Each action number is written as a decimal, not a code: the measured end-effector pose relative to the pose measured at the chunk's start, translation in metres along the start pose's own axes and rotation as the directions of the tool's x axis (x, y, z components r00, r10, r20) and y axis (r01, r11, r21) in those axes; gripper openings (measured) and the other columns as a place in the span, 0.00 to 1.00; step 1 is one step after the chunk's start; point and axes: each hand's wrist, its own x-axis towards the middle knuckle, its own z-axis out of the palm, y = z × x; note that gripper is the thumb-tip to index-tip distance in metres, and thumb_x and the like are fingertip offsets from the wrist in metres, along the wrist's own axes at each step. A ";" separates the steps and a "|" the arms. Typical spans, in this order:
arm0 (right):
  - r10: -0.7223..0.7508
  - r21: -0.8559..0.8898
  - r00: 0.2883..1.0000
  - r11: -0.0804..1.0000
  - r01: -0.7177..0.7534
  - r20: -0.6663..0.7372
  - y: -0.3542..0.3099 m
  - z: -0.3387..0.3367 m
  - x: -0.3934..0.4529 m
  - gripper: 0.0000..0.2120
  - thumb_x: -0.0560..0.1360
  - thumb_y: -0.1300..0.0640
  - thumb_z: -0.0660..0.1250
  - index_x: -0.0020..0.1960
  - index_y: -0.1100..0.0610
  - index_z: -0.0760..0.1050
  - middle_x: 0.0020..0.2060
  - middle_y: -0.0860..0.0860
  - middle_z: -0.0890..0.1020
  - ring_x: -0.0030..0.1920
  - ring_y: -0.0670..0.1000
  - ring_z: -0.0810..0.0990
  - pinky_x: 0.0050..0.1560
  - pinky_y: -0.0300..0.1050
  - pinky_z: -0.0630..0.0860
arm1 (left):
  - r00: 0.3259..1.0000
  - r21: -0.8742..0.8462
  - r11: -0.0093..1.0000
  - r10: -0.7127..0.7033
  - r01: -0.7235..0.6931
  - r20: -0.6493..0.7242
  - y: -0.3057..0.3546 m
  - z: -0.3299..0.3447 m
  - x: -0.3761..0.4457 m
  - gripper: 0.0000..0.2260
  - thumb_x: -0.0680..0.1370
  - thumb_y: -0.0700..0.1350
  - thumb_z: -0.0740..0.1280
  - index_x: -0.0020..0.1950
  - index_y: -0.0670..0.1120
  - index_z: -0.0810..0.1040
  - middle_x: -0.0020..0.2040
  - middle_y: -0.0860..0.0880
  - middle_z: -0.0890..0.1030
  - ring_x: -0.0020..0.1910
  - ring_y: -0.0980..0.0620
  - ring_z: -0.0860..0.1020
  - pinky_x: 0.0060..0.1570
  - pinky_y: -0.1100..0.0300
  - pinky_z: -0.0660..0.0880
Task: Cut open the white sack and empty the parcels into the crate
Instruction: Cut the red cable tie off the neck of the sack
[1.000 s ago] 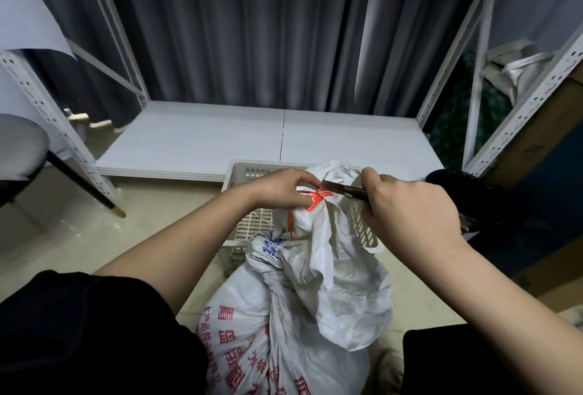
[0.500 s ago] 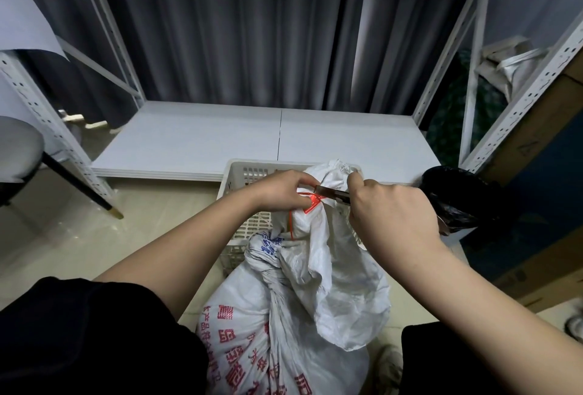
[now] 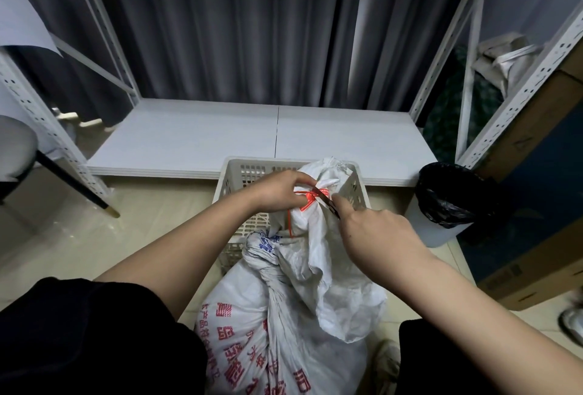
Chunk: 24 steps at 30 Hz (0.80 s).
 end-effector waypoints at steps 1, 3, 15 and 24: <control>-0.007 0.005 1.000 1.000 0.008 -0.023 0.001 0.001 0.002 0.26 0.79 0.63 0.52 0.75 0.54 0.50 0.54 0.54 0.80 0.53 0.59 0.81 0.37 0.46 0.64 | 1.000 -0.004 1.000 0.003 -0.003 -0.004 0.000 0.000 0.000 0.20 0.75 0.43 0.66 0.67 0.48 0.75 0.68 0.51 0.76 0.67 0.52 0.73 0.68 0.54 0.69; -0.001 0.056 1.000 0.998 0.002 -0.027 0.005 0.005 0.005 0.25 0.80 0.61 0.53 0.75 0.51 0.52 0.52 0.55 0.81 0.51 0.60 0.81 0.37 0.46 0.64 | 1.000 -0.008 1.000 0.007 -0.007 -0.008 -0.001 0.001 0.000 0.20 0.75 0.43 0.66 0.67 0.49 0.75 0.67 0.51 0.76 0.66 0.53 0.73 0.67 0.55 0.69; 0.042 0.085 0.998 0.995 -0.046 0.054 0.004 -0.001 0.018 0.20 0.80 0.60 0.52 0.72 0.51 0.61 0.55 0.57 0.79 0.54 0.61 0.78 0.40 0.47 0.64 | 0.999 -0.038 0.998 0.044 -0.044 0.006 0.002 0.003 -0.001 0.17 0.75 0.42 0.66 0.63 0.50 0.78 0.63 0.53 0.79 0.62 0.54 0.76 0.64 0.58 0.71; 0.037 0.095 0.995 0.994 -0.045 0.090 0.001 0.002 0.022 0.17 0.79 0.61 0.53 0.67 0.54 0.66 0.55 0.58 0.79 0.55 0.61 0.78 0.41 0.46 0.64 | 0.999 -0.127 0.991 0.044 -0.042 0.014 0.000 0.007 0.001 0.17 0.75 0.39 0.66 0.65 0.46 0.77 0.63 0.51 0.79 0.63 0.55 0.75 0.63 0.63 0.69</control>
